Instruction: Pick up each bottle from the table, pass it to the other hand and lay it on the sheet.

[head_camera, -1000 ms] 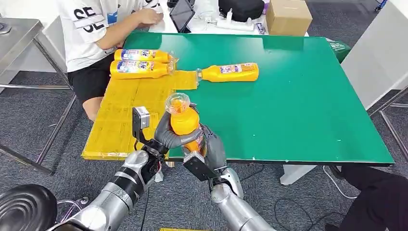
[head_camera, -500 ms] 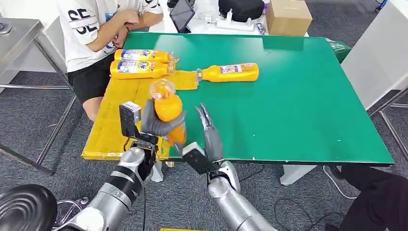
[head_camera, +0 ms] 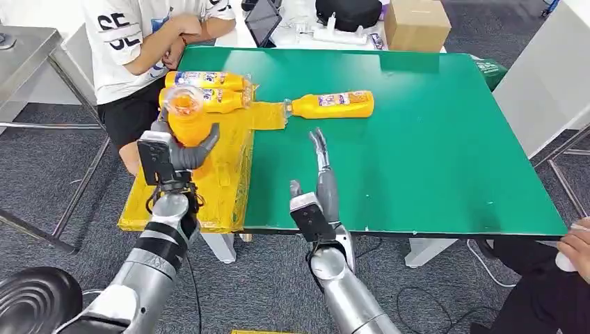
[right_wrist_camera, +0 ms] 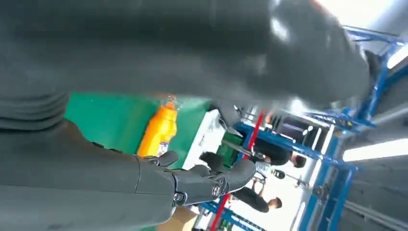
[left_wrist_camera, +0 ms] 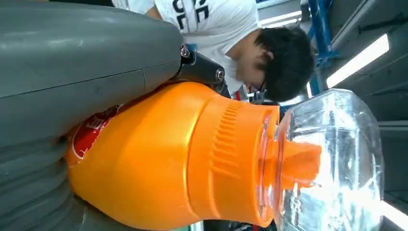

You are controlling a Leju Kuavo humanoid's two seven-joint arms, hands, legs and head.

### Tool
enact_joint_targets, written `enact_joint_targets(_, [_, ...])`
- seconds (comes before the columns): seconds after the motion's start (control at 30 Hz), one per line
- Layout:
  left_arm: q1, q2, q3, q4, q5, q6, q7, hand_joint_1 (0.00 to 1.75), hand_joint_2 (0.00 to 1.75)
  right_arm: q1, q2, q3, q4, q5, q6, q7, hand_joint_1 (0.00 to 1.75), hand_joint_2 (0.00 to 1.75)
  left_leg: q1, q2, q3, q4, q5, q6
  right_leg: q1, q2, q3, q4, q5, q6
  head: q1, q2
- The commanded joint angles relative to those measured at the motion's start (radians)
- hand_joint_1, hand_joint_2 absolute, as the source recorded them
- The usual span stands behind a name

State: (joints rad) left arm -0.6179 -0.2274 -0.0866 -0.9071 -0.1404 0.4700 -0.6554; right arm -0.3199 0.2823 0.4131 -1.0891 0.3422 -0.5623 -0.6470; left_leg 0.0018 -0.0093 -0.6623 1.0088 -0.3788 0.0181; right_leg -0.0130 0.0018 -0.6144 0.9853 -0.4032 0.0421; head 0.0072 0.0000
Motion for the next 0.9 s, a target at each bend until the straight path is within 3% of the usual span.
enact_joint_targets(0.03, [-0.172,0.099,-0.105,0.315,-0.404,0.228,0.097,1.75,1.75,0.014,-0.013,-0.025,-0.125,-0.064,-0.025,-0.051,0.00,0.00,0.000,-0.001,0.003,0.000,-0.001,-0.001,0.001,-0.001,0.003,0.000,-0.001,-0.001,0.000,0.000])
enact_joint_targets(0.1, [-0.207,0.131,-0.127,0.393,-0.692,0.228,0.223,1.75,1.75,0.021,-0.018,-0.013,-0.179,-0.082,-0.038,-0.050,0.00,0.00,0.002,0.000,0.006,0.002,-0.003,-0.002,0.002,-0.002,0.007,0.001,-0.003,-0.002,0.000,0.000])
enact_joint_targets(0.17, [-0.252,0.153,-0.164,0.486,-0.830,0.228,0.257,1.75,1.75,0.024,-0.030,0.002,-0.213,-0.089,-0.035,-0.041,0.00,0.00,0.001,0.001,0.004,0.001,-0.002,-0.001,0.001,0.000,0.004,0.001,-0.001,-0.002,0.000,0.000])
enact_joint_targets(0.3, [-0.316,0.210,-0.286,0.588,-1.011,0.065,0.288,1.75,1.75,0.032,-0.052,0.018,-0.216,-0.107,-0.006,-0.036,0.00,0.00,0.002,0.002,0.005,0.002,-0.003,-0.002,0.002,0.000,0.006,0.001,-0.002,-0.002,0.000,0.000])
enact_joint_targets(0.47, [-0.339,0.214,-0.334,0.613,-1.072,-0.071,0.287,1.75,1.75,0.030,-0.049,0.017,-0.180,-0.125,0.022,-0.051,0.00,0.00,0.002,0.003,0.007,0.001,-0.003,-0.002,0.002,0.002,0.007,0.000,-0.002,-0.002,0.000,0.000])
enact_joint_targets(0.9, [-0.325,0.208,-0.295,0.614,-1.031,-0.116,0.292,1.75,1.75,0.032,-0.046,0.019,-0.175,-0.126,0.028,-0.048,0.00,0.00,0.001,0.002,0.003,0.001,-0.001,-0.001,0.002,0.001,0.004,0.000,-0.001,-0.002,0.000,0.000])
